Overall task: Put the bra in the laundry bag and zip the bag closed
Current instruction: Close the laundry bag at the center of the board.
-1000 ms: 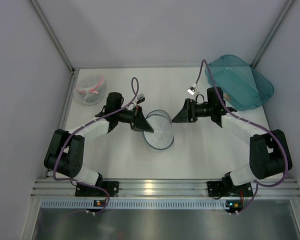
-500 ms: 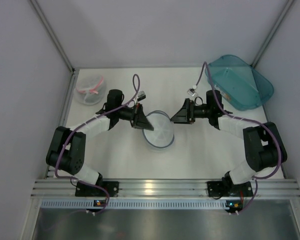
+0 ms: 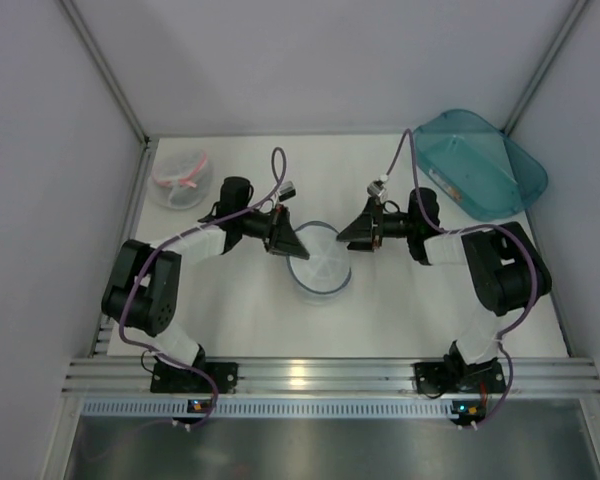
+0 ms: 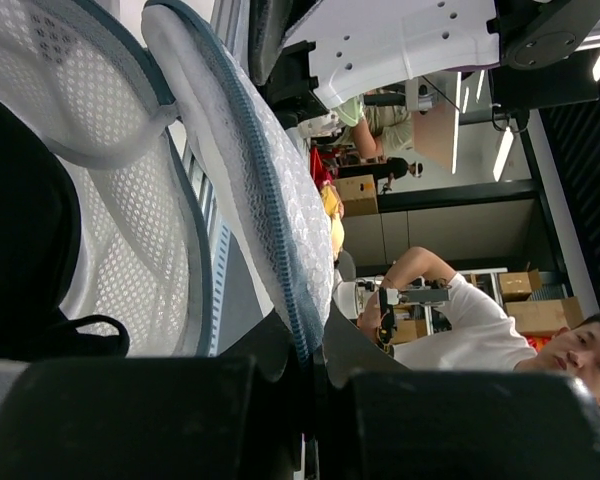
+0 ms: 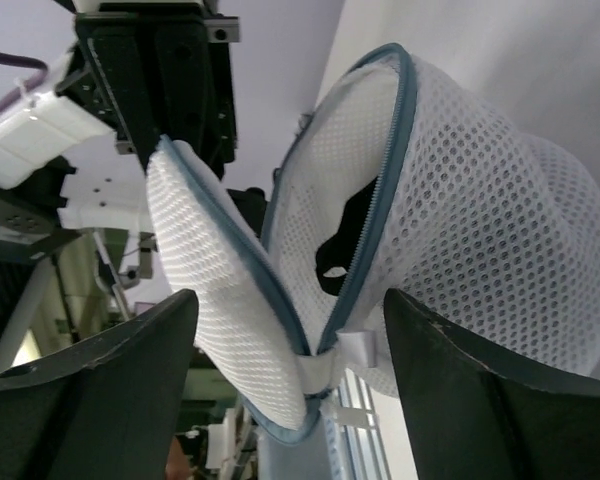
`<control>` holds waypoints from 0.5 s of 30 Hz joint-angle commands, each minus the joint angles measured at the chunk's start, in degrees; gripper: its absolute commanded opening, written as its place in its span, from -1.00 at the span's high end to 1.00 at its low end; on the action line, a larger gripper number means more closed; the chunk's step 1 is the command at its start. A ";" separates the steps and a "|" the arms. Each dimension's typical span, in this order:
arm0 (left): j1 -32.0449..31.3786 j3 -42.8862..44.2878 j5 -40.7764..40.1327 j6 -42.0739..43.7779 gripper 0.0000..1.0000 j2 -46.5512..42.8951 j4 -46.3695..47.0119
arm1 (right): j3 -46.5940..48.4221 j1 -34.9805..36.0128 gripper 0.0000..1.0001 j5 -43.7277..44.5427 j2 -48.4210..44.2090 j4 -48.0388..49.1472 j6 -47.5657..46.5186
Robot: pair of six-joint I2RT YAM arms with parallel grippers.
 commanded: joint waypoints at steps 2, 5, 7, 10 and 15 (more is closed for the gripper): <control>0.33 4.52 6.23 2.75 1.00 3.09 3.05 | -0.54 1.40 -0.36 -2.63 3.39 26.60 15.92; 0.76 6.44 6.67 3.10 1.00 5.29 3.13 | -0.10 1.57 -0.12 -2.98 4.10 28.99 17.60; 1.38 7.59 6.67 3.19 1.00 6.35 2.96 | -0.19 1.66 -0.03 -2.98 3.84 28.82 17.61; 2.78 10.05 6.67 3.28 1.00 8.72 2.43 | -0.80 1.66 0.02 -3.07 3.05 26.81 16.29; 4.63 11.47 7.90 2.75 1.00 10.57 2.43 | -1.42 1.66 0.07 -2.37 1.11 19.78 10.51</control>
